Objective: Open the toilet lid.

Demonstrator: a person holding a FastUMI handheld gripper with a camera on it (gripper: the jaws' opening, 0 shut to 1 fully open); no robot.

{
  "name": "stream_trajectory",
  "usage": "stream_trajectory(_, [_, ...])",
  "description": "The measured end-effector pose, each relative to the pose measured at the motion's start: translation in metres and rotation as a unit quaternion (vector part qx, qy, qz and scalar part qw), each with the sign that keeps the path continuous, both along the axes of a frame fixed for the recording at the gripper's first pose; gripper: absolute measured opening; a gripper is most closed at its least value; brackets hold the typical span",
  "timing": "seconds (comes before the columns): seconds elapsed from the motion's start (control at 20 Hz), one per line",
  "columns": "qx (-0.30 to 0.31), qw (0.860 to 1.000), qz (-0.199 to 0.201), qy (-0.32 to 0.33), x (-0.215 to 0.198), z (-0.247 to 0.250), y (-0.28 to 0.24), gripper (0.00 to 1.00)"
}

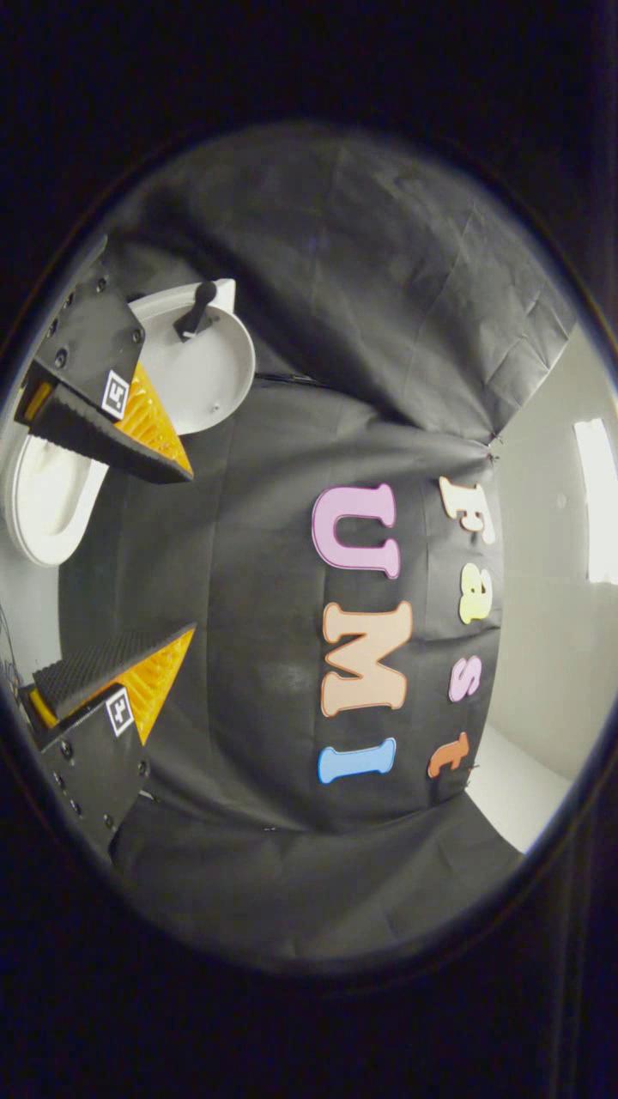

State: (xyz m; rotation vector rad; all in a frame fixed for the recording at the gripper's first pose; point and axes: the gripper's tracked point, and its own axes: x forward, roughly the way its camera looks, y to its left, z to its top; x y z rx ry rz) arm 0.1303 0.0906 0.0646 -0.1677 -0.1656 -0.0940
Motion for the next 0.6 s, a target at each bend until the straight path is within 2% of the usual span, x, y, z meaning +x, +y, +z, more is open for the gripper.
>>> stream_trajectory(0.15, [-0.009,0.999,0.013,0.045,-0.008,-0.026,-0.012,1.00])
stream_trajectory(0.4, [-0.007,0.992,0.041,0.117,-0.022,-0.067,-0.033,0.97])
stream_trajectory(0.6, [0.020,0.992,0.033,0.123,-0.035,-0.080,-0.064,0.96])
